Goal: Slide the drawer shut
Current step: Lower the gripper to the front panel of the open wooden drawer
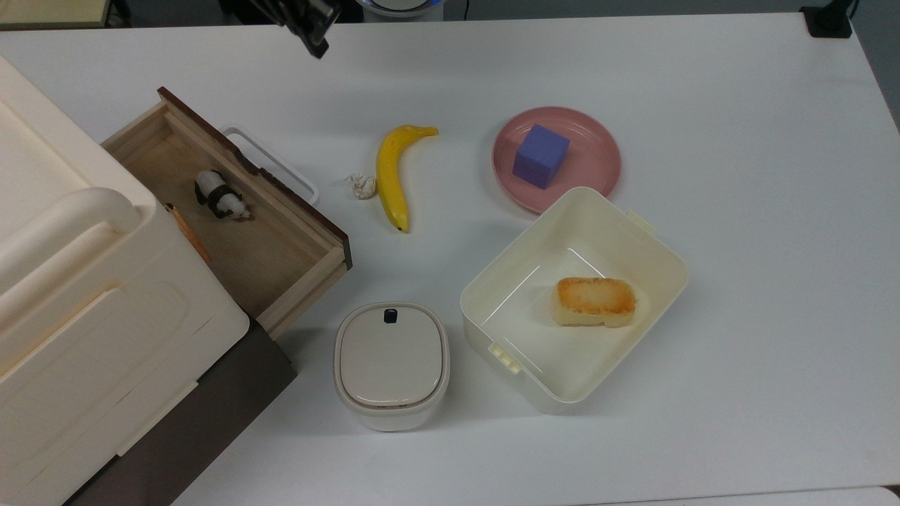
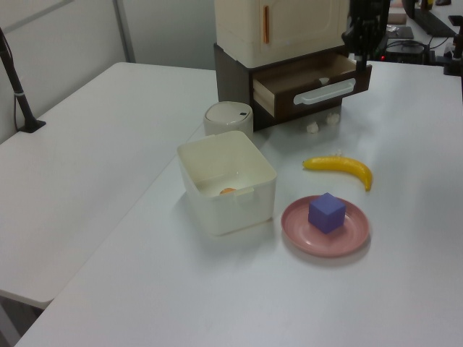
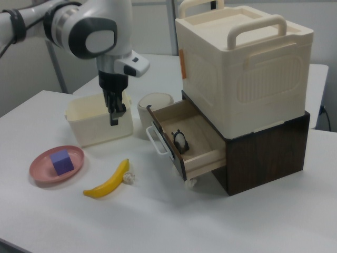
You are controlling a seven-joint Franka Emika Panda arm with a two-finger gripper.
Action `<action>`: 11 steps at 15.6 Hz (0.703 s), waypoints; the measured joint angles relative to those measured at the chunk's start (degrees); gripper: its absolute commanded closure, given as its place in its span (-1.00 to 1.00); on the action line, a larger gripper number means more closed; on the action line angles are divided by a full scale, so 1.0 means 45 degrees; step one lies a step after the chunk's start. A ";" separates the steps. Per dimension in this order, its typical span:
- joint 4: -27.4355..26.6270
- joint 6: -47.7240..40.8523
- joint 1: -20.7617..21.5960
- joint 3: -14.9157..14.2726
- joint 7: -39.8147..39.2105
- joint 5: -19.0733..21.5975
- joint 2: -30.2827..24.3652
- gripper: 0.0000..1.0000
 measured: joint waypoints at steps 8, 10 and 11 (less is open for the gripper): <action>-0.1566 0.3137 0.0128 0.0217 0.3764 -0.0781 0.0581 1.00; -0.1834 0.3952 0.0333 0.0238 0.4227 -0.1179 0.1063 1.00; -0.1904 0.4278 0.0395 0.0243 0.4399 -0.1331 0.1315 1.00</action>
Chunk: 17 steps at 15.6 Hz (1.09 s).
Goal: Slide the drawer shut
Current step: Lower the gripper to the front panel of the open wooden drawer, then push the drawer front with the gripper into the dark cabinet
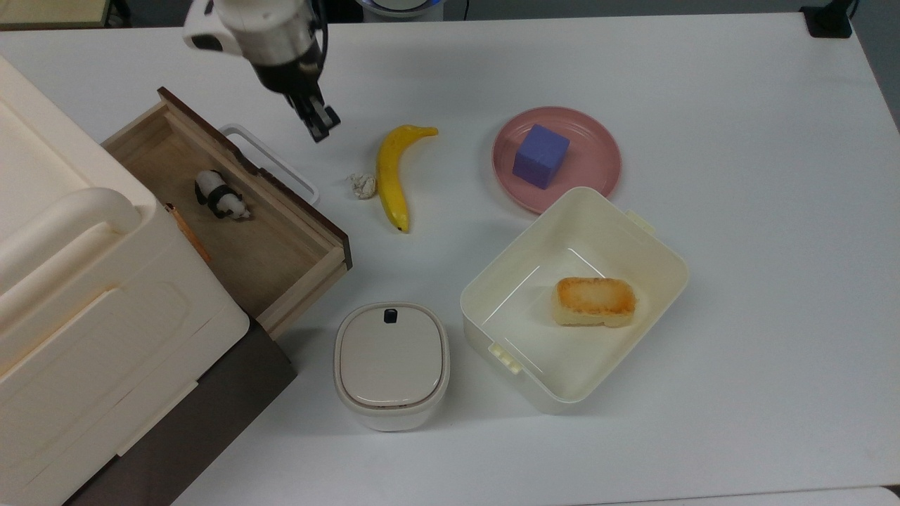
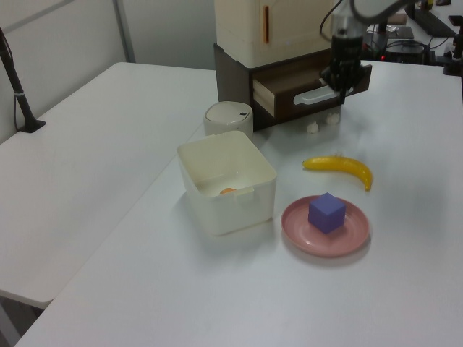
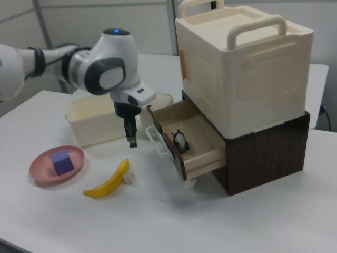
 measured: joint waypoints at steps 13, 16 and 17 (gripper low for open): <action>-0.0567 0.3268 -0.0325 0.0003 0.1232 -0.1225 0.0888 1.00; -0.0636 0.3873 -0.0569 -0.0003 0.1233 -0.1276 0.0953 1.00; -0.0643 0.4139 -0.0629 -0.0007 0.1233 -0.1354 0.0999 1.00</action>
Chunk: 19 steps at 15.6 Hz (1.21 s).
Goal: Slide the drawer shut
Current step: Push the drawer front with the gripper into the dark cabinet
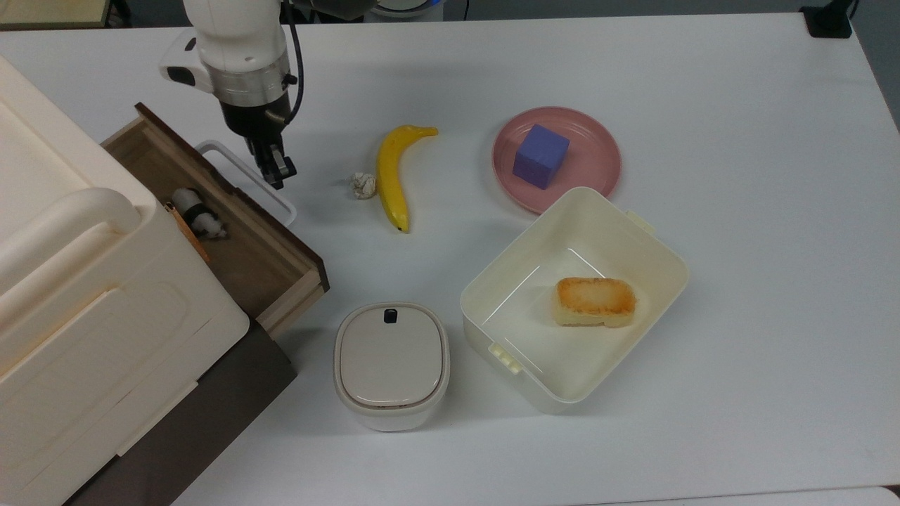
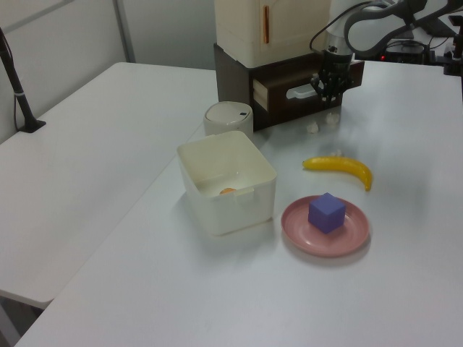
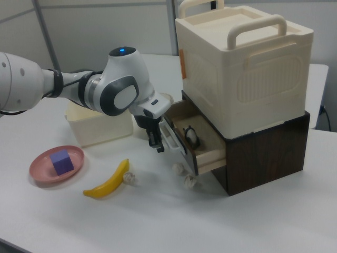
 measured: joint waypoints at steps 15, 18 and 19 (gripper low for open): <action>0.0017 0.2026 -0.0386 0.0062 0.2971 -0.2872 0.0396 1.00; 0.0028 0.2026 -0.0386 0.0106 0.3563 -0.3255 0.0414 1.00; 0.0050 0.2026 -0.0392 0.0106 0.3605 -0.3260 0.0430 1.00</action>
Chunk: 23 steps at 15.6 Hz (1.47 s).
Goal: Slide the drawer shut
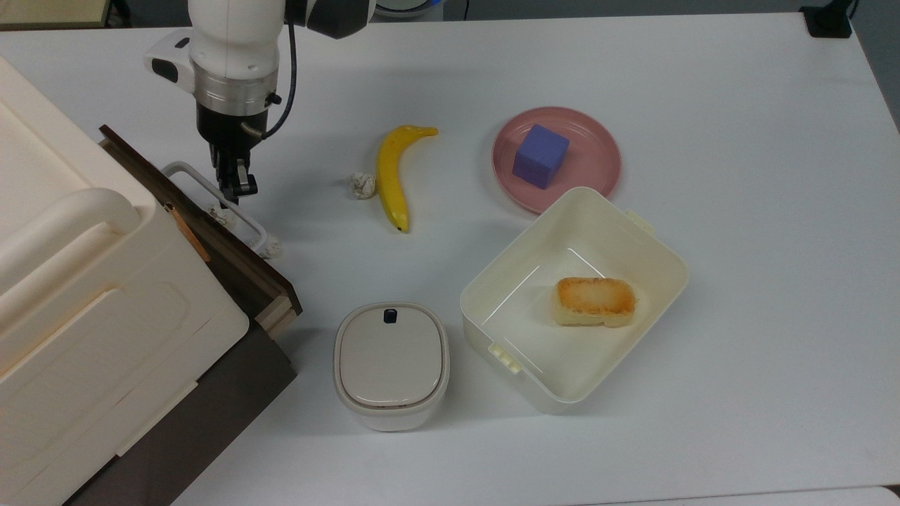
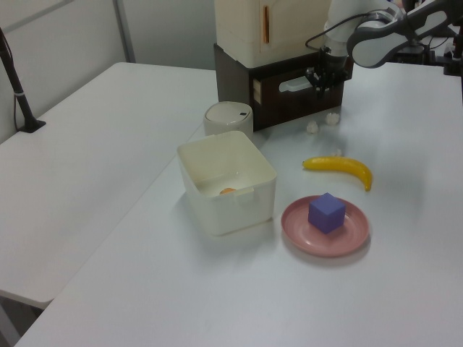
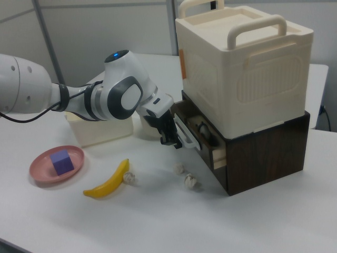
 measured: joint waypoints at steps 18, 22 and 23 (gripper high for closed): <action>0.2375 0.0001 -0.0382 -0.0052 0.0106 0.0001 0.1838 1.00; 0.2375 -0.0017 -0.0383 -0.0052 -0.0006 0.0000 0.1826 1.00; 0.2384 -0.0050 -0.0387 -0.0052 -0.0203 0.0000 0.1820 1.00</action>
